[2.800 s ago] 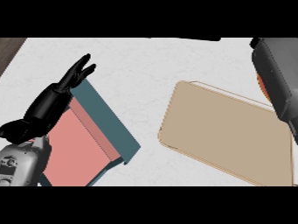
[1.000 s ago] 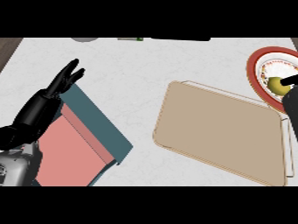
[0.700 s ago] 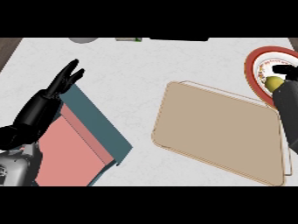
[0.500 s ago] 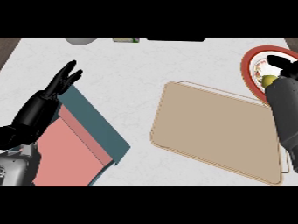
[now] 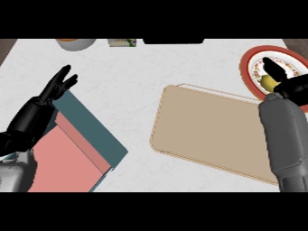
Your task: Pick the lemon from the tray and place it in the plate
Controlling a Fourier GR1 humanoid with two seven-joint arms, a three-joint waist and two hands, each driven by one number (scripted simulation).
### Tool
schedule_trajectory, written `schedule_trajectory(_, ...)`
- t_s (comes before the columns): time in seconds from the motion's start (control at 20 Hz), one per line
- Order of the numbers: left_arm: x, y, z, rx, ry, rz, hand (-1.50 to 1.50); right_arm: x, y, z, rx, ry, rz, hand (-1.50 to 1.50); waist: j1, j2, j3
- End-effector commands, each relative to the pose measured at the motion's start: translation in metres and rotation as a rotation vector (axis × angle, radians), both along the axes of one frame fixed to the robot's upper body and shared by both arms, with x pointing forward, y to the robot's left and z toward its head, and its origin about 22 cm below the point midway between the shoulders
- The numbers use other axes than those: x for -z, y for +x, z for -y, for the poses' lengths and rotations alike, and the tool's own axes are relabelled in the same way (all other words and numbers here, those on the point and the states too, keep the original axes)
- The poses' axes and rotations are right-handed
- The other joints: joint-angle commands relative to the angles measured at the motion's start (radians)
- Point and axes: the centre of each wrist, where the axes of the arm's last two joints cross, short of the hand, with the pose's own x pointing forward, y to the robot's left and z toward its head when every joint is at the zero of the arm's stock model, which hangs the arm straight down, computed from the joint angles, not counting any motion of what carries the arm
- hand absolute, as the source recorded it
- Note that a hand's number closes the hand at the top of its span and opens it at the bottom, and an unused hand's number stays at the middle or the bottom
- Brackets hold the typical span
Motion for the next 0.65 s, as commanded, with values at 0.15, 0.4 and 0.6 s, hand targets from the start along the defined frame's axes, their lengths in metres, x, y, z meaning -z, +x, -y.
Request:
schedule_trajectory(0.15, 0.009, -0.017, 0.004, 0.014, -0.022, -0.032, 0.00, 0.008, -0.054, -0.004, -0.044, 0.013, 0.050, -1.50, 0.003, 0.002, -0.003)
schedule_trajectory(0.4, -0.001, -0.014, 0.001, 0.015, -0.008, -0.031, 0.00, 0.005, -0.091, -0.022, -0.066, 0.005, 0.038, -1.50, 0.003, 0.001, -0.003)
schedule_trajectory(0.6, -0.006, 0.005, 0.007, 0.018, 0.007, -0.020, 0.00, -0.003, -0.097, -0.033, -0.114, 0.011, 0.012, -1.50, 0.003, 0.004, -0.003)
